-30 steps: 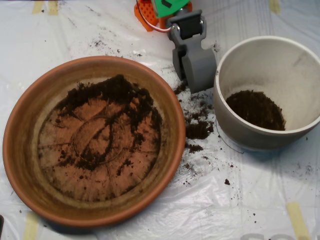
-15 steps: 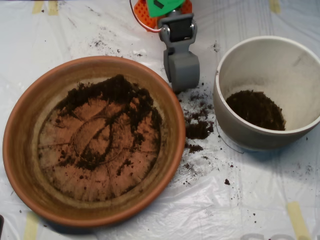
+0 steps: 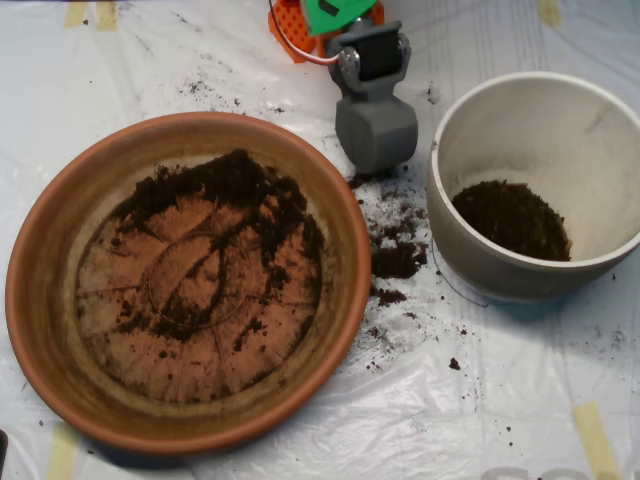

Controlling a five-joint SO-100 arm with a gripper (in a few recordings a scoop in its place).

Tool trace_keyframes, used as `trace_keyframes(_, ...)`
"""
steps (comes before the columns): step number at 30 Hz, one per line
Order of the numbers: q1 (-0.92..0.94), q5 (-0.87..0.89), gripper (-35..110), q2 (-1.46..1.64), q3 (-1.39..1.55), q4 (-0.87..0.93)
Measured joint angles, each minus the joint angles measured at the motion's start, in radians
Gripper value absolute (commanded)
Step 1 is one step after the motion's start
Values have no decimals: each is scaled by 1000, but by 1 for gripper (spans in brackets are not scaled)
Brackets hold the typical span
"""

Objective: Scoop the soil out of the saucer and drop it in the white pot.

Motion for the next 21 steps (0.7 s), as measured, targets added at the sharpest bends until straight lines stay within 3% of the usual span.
trace_keyframes(21,25,34,5,0,0,-9)
